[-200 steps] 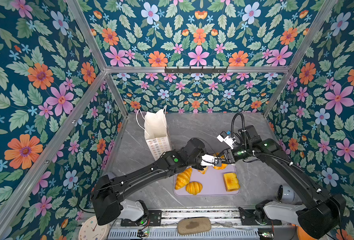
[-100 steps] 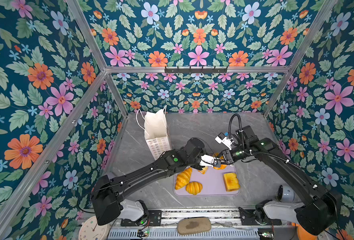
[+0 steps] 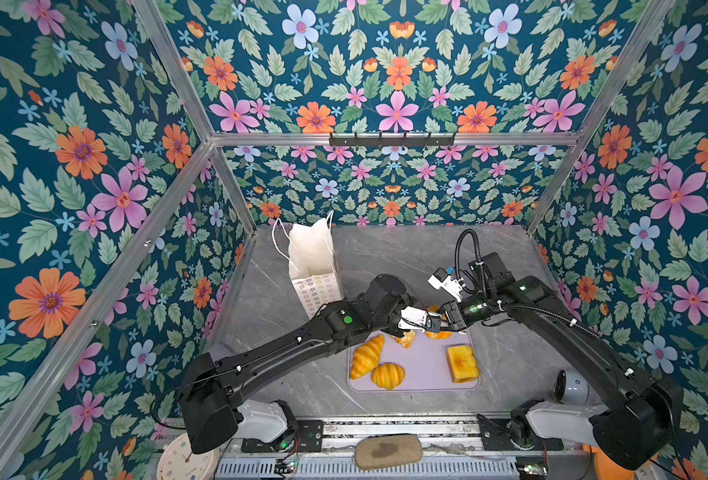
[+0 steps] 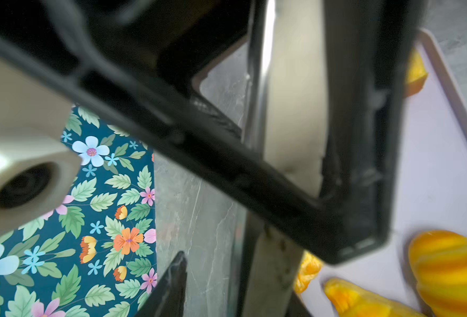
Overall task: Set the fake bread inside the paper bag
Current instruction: 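Move the left gripper to the bag handles while the right lowers the tongs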
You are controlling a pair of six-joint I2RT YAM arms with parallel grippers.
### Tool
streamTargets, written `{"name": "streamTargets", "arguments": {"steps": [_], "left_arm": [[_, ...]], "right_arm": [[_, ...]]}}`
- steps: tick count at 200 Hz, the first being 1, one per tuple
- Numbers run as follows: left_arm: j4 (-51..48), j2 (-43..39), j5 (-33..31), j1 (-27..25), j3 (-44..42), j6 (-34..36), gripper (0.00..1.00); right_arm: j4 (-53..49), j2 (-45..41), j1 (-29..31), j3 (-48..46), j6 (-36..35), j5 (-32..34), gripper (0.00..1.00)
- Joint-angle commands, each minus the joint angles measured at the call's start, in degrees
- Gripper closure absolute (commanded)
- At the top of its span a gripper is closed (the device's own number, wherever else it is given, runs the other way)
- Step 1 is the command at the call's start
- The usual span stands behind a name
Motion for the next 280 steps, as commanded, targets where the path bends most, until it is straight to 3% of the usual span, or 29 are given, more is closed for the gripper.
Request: {"name": "streamTargets", "arguments": {"steps": [1, 47, 82, 107, 143, 184, 221, 280], "left_arm": [[5.1, -2.4, -0.6, 0.0, -1.5, -3.5, 0.51], [12.8, -14.1, -0.7, 0.8, -11.7, -14.3, 0.46], [17.6, -22.5, -0.9, 4.0, -17.2, -28.0, 0.42], [15.1, -25.7, -7.3, 6.9, -15.1, -42.7, 0.36], [2.6, -26.9, -18.3, 8.7, -6.0, -56.7, 0.35], [-6.7, -27.3, -24.4, 9.1, 1.4, -63.4, 0.35], [-14.4, -26.8, -30.8, 9.8, 8.9, -67.3, 0.33], [-17.9, -26.9, -30.3, 10.0, 11.1, -67.9, 0.33]], "right_arm": [[-2.7, -0.9, 0.0, 0.8, 0.5, 4.2, 0.84], [-10.4, -1.3, 0.0, 2.3, 1.1, 17.9, 0.84], [-15.3, -0.6, 2.3, 4.9, 2.7, 29.3, 0.84], [-19.1, 2.0, 6.1, 7.8, 1.9, 38.5, 0.80], [-22.9, 5.6, 8.7, 11.3, 1.5, 42.8, 0.76], [-24.8, 8.8, 11.9, 16.1, 0.6, 44.7, 0.64], [-25.6, 12.8, 13.9, 19.4, -0.5, 44.0, 0.60], [-28.0, 17.4, 16.5, 22.3, -2.8, 45.2, 0.55]]}}
